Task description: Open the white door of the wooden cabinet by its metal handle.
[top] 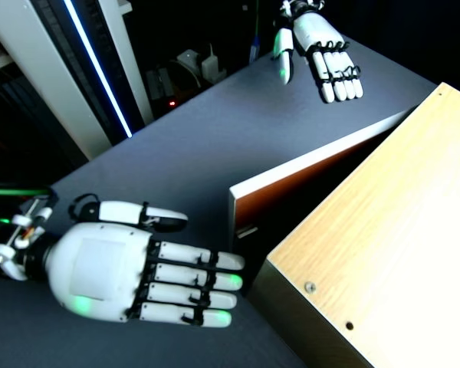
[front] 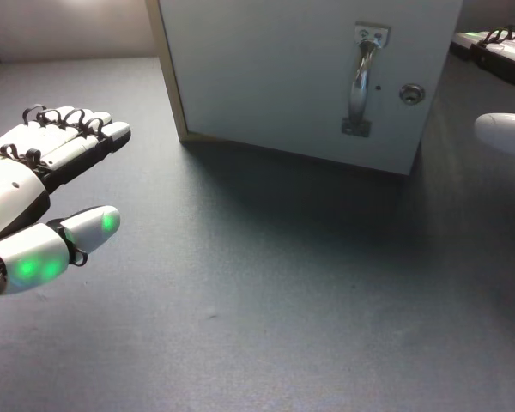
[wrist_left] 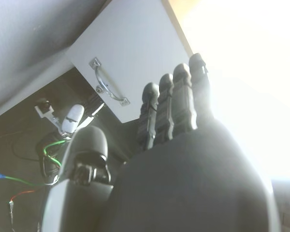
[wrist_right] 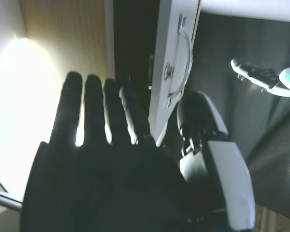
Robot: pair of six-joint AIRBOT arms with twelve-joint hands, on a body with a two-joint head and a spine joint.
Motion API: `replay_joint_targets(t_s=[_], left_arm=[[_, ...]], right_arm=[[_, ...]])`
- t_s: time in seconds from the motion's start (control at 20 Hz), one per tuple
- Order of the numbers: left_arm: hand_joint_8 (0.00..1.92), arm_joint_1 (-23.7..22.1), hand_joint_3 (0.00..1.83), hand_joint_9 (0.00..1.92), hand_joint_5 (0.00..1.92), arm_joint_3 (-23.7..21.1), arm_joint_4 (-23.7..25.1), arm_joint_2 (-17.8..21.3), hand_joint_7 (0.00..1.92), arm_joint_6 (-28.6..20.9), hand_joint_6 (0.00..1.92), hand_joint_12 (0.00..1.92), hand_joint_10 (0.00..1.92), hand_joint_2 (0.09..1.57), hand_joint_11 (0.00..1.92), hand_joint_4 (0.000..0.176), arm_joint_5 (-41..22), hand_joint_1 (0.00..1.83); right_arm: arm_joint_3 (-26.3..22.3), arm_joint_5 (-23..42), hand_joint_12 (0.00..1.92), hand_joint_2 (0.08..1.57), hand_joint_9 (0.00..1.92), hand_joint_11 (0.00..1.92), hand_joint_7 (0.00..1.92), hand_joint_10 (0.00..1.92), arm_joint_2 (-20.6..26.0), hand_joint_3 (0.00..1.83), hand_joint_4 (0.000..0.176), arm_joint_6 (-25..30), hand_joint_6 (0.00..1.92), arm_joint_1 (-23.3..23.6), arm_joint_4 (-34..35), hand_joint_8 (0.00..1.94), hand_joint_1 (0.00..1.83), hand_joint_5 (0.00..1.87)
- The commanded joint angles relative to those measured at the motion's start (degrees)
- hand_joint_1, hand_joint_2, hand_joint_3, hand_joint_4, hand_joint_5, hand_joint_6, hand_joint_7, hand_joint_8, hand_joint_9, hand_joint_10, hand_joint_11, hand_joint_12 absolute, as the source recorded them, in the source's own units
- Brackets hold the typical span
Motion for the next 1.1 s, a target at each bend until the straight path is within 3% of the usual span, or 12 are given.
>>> replay_joint_targets(t_s=[0.0, 0.3, 0.45, 0.8, 1.05], left_arm=[[0.00, -0.50, 0.01, 0.05, 0.13, 0.40, -0.16, -0.01, 0.07, -0.16, 0.00, 0.05, 0.00, 1.51, 0.04, 0.000, -7.11, 0.00], [0.00, -0.48, 0.01, 0.05, 0.13, 0.40, -0.21, -0.07, 0.08, -0.24, 0.00, 0.06, 0.00, 1.51, 0.05, 0.000, -7.44, 0.00], [0.00, -0.29, 0.00, 0.03, 0.11, 0.45, -0.56, -0.20, 0.05, -0.30, 0.00, 0.04, 0.00, 1.52, 0.03, 0.000, -7.44, 0.09], [0.00, 0.17, 0.00, 0.04, 0.12, 0.31, -0.84, -0.28, 0.07, -0.46, 0.00, 0.04, 0.00, 1.52, 0.06, 0.000, -8.22, 0.09], [0.00, 0.78, 0.00, 0.06, 0.13, 0.20, -1.38, -0.24, 0.09, -0.75, 0.00, 0.04, 0.00, 1.51, 0.08, 0.000, -9.03, 0.07]], right_arm=[[0.44, 6.64, 0.00, 1.44, 0.00, 0.00, 0.00, 0.00, -0.03, 0.00, 0.000, 0.12, 0.00, 1.27, 1.58, 0.00, 0.10, 0.00], [-0.48, 7.32, 0.00, 1.45, 0.00, 0.00, 0.00, 0.00, -0.41, 0.00, 0.000, 0.16, 0.00, 2.10, -0.41, 0.00, 0.06, 0.00], [-1.61, 9.16, 0.00, 1.46, 0.00, 0.00, 0.00, 0.00, -0.38, 0.01, 0.000, 1.14, 0.00, 2.10, -1.73, 0.00, 0.06, 0.00], [-5.11, 13.22, 0.00, 1.50, 0.00, 0.00, 0.00, 0.00, 1.19, 0.00, 0.000, 1.97, 0.00, 1.99, -3.46, 0.00, 0.30, 0.00], [-6.89, 15.39, 0.00, 1.48, 0.00, 0.00, 0.00, 0.00, 1.80, 0.00, 0.000, 2.77, 0.00, 1.93, -5.55, 0.00, 0.31, 0.00]])
